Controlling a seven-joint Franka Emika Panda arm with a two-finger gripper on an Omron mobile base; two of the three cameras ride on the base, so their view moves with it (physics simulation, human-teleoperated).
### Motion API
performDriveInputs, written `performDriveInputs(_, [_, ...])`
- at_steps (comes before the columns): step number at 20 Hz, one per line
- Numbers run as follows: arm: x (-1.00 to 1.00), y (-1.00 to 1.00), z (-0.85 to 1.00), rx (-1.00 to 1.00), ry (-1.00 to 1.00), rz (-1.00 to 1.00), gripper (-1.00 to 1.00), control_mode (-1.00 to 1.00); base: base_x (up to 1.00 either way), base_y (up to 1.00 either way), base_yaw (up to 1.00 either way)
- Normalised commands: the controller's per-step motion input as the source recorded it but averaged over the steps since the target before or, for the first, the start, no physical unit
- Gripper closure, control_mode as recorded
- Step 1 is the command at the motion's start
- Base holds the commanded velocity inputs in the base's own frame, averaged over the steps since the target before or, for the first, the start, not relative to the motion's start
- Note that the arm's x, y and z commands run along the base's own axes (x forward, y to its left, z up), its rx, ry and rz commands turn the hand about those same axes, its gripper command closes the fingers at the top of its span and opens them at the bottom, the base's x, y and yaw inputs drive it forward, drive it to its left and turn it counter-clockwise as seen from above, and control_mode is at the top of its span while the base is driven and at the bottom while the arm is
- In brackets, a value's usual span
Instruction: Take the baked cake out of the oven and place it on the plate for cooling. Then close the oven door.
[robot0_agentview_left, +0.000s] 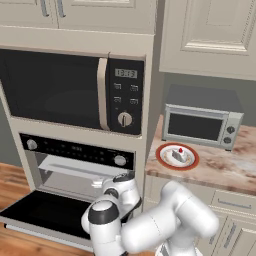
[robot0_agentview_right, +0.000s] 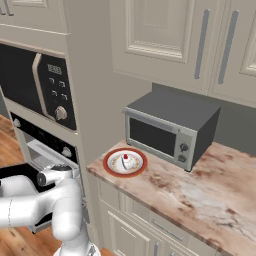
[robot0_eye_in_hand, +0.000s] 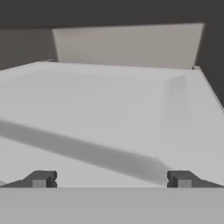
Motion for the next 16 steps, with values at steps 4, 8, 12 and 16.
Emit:
performDriveInputs(4, [0.21, 0.01, 0.0, 0.0, 0.0, 0.0, -1.0, -1.0, 0.0, 0.0, 0.0])
performDriveInputs(8, [-0.04, 0.04, -0.01, 0.0, 0.0, 0.0, -1.0, -1.0, 0.0, 0.0, 0.0])
performDriveInputs(12, [-0.42, 0.2, 0.0, 0.0, 0.0, 0.0, -1.0, -1.0, 0.0, 0.0, 0.0])
performDriveInputs(16, [-0.24, 0.15, 0.0, 0.0, -0.01, 0.0, -1.0, -1.0, 0.0, 0.0, 0.0])
